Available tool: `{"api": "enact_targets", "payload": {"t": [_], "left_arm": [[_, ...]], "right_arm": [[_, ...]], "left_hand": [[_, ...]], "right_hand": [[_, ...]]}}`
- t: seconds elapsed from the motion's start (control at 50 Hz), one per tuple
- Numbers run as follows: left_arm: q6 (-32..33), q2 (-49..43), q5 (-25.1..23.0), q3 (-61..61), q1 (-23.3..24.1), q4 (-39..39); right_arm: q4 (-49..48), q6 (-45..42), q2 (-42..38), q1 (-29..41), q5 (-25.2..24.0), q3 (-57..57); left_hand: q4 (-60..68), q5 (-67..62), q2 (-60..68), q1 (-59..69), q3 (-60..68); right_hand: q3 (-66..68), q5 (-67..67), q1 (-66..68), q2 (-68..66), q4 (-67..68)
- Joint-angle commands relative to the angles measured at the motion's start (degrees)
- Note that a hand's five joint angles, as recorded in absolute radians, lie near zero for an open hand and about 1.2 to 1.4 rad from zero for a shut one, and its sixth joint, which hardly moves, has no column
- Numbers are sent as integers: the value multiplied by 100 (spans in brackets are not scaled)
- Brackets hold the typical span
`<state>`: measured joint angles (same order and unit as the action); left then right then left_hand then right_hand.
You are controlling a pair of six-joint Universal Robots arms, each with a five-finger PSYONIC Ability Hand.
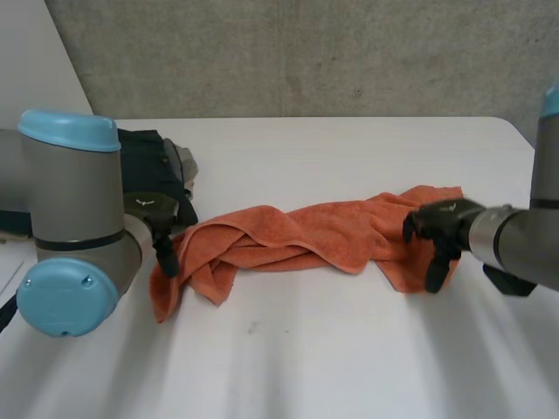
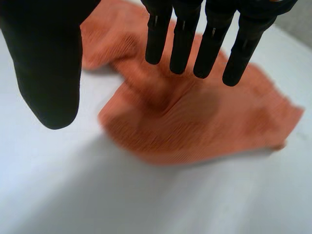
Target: Fold the laundry.
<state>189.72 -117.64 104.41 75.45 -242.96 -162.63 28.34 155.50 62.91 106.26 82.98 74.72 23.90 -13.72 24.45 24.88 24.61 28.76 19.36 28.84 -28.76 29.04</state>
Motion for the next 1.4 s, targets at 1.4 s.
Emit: {"api": "enact_targets", "payload": {"t": [1.4], "left_arm": [[-207,-366,150,-180,347,-243]], "right_arm": [[-1755,-986,256,-624,-150,219]], "left_hand": [[5610,-5628,5555,5512,5539]], "right_hand": [[5124,5064,5116,-5124,5096]]}}
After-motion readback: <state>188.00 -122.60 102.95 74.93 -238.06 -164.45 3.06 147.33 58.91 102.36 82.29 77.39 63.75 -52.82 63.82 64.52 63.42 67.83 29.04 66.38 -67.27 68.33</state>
